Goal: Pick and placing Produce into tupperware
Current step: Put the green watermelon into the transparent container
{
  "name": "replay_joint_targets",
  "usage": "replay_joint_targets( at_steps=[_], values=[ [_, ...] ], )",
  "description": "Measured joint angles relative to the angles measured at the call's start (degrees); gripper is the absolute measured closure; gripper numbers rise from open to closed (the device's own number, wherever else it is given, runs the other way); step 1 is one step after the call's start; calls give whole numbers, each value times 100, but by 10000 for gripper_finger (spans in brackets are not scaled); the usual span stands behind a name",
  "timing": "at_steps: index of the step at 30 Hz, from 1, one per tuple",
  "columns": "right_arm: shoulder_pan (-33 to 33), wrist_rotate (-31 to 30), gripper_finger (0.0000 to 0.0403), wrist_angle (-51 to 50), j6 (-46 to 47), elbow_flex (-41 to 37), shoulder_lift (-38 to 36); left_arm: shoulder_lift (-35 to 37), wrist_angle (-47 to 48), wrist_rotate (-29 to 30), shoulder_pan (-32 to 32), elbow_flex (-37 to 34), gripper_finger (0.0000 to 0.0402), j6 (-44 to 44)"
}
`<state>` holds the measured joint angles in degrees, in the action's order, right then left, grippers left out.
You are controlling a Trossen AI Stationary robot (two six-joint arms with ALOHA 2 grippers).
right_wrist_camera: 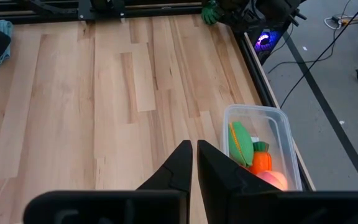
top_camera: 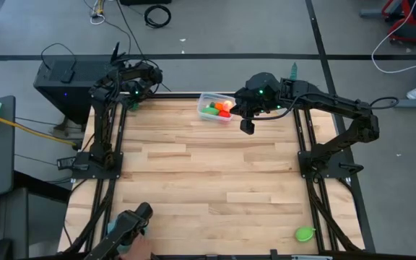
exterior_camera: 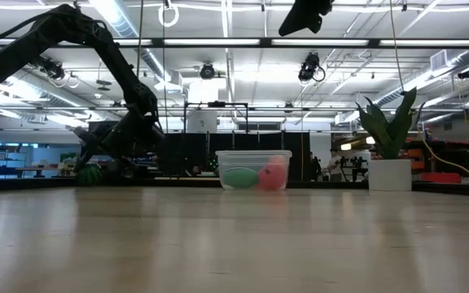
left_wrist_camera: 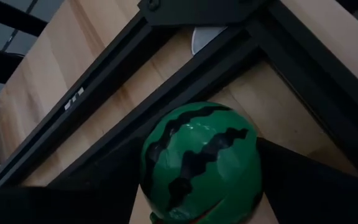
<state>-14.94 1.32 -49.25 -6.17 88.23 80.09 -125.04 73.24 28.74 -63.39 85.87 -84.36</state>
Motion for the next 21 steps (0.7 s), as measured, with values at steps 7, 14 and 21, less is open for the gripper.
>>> replay_joint_targets(
  at_steps=[7, 14, 21],
  values=[
    [0, 0, 371, -1, -1, 0, 0, -12, -19, 8, 38, 1, 117, 401],
    [0, 0, 371, -2, 0, 0, 0, -13, -40, -19, 265, -5, 118, 582],
    [0, 0, 371, 0, 0, 0, 0, 108, -140, -169, 454, -3, 120, 861]
  ],
)
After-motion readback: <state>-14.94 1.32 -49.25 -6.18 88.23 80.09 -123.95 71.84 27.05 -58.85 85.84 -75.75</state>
